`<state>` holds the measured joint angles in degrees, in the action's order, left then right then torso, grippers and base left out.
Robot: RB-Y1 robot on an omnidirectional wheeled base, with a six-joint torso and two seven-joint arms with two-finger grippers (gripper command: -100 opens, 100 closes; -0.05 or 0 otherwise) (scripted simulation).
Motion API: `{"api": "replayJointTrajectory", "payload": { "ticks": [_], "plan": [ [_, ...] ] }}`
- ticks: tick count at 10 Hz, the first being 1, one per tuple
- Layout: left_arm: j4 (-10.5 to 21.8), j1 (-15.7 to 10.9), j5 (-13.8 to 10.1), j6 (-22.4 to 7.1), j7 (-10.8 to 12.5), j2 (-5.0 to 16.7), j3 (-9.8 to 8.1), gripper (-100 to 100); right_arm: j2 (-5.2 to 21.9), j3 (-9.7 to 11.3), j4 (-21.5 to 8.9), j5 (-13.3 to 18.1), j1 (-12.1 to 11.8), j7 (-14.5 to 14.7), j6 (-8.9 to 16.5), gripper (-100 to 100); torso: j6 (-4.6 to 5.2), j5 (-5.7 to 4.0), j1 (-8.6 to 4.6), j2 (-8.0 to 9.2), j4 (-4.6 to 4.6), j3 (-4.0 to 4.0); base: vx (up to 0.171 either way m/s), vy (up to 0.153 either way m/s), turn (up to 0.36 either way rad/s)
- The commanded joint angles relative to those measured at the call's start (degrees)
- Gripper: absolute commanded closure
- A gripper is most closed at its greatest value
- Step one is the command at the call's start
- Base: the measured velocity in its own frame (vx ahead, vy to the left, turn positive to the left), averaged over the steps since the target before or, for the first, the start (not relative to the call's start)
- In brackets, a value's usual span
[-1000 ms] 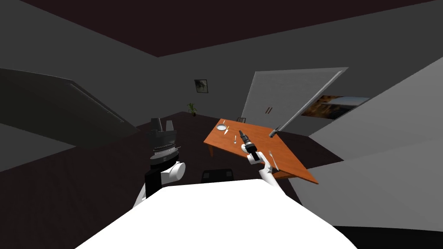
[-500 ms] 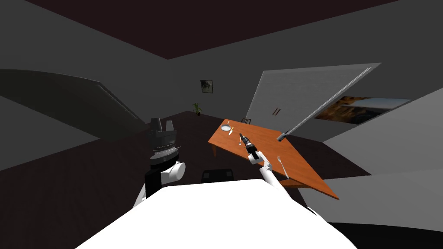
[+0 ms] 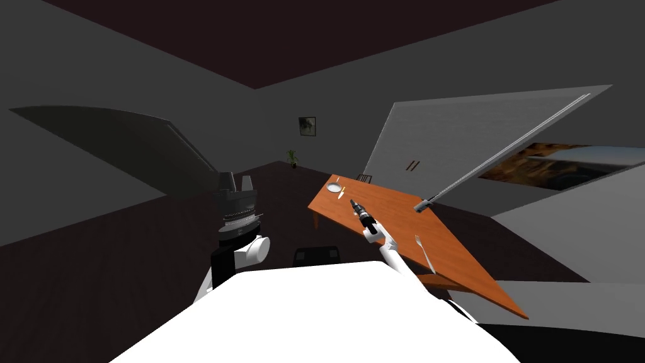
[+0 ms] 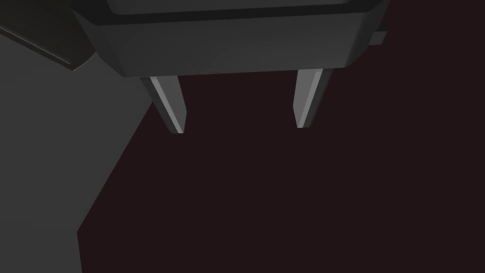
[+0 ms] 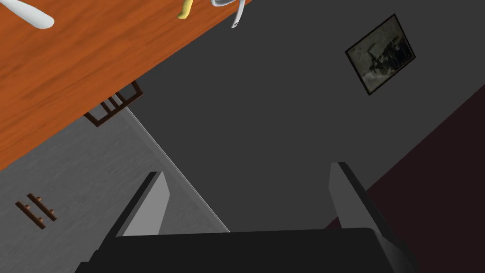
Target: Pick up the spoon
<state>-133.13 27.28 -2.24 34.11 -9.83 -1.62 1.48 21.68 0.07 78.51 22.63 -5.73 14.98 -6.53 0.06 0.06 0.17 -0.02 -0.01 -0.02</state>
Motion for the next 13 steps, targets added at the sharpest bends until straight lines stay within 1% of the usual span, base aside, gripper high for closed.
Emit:
{"api": "replayJointTrajectory", "payload": {
  "ticks": [1, 2, 3, 4, 5, 6, 9, 10, 12, 13],
  "plan": [
    [0.0, 0.0, 0.0, 0.0, 0.0, 0.0, 0.0, 0, 1.8, 0.4, -2.9, 0.0, 0.7, 0.3, 1.4, -100, 0.0, 0.0, 0.0, 0.0, 0.0, 0.0, 0.028, 0.052, 0.174],
    [0.0, 0.0, 0.0, 0.0, 0.0, 0.0, 0.0, 0, 1.8, 0.4, -3.7, 0.0, 0.7, 0.3, 1.4, -100, -0.03, 0.0, 0.02, 0.01, 0.01, 0.01, 0.023, 0.04, 0.079],
    [0.0, 0.0, 0.0, 0.0, 0.0, 0.0, 0.0, 0, 2.7, 0.7, -6.4, 0.1, 0.9, 0.8, 2.5, -100, 0.01, 0.0, -0.03, 0.04, 0.01, 0.02, 0.036, 0.042, 0.155],
    [0.0, 0.0, 0.0, 0.0, 0.0, 0.0, 0.0, 0, 2.7, 0.7, -6.4, 0.1, 0.9, 0.8, 2.5, -100, -0.02, 0.0, -0.02, 0.0, 0.01, 0.01, 0.038, 0.027, 0.072],
    [0.0, 0.0, 0.0, 0.0, 0.0, 0.0, 0.0, 0, 3.7, 1.0, -7.9, 0.2, 1.0, 1.2, 3.5, -100, 0.01, -0.01, -0.06, 0.01, 0.01, 0.01, 0.034, 0.037, 0.149],
    [0.0, 0.0, 0.0, 0.0, 0.0, 0.0, 0.0, 0, 3.7, 1.0, -9.1, 0.2, 1.0, 1.2, 3.5, -100, -0.02, -0.01, -0.04, 0.01, 0.01, 0.01, 0.036, 0.029, 0.074],
    [0.0, 0.0, 0.0, 0.0, 0.0, 0.0, 0.0, 0, 6.4, 1.8, -15.9, 0.0, 0.8, 2.1, 6.4, -100, -0.01, 0.0, -0.02, -0.05, -0.01, -0.03, 0.056, 0.04, 0.189],
    [0.0, 0.0, 0.0, 0.0, 0.0, 0.0, 0.0, 0, 6.4, 1.8, -16.5, 0.0, 0.8, 2.1, 6.4, -100, 0.0, 0.0, -0.02, -0.07, -0.01, -0.04, 0.051, 0.032, 0.076],
    [0.0, 0.0, 0.0, 0.0, 0.0, 0.0, 0.0, 0, 8.2, 2.4, -20.7, -0.3, 0.3, 2.5, 8.1, -100, 0.01, -0.01, -0.04, 0.0, 0.0, 0.0, 0.046, 0.033, 0.167],
    [0.0, 0.0, 0.0, 0.0, 0.0, 0.0, 0.0, 0, 8.2, 2.4, -20.9, -0.3, 0.3, 2.5, 8.1, -100, -0.01, -0.01, -0.04, -0.03, 0.0, -0.01, 0.045, 0.014, 0.08]
  ]
}}
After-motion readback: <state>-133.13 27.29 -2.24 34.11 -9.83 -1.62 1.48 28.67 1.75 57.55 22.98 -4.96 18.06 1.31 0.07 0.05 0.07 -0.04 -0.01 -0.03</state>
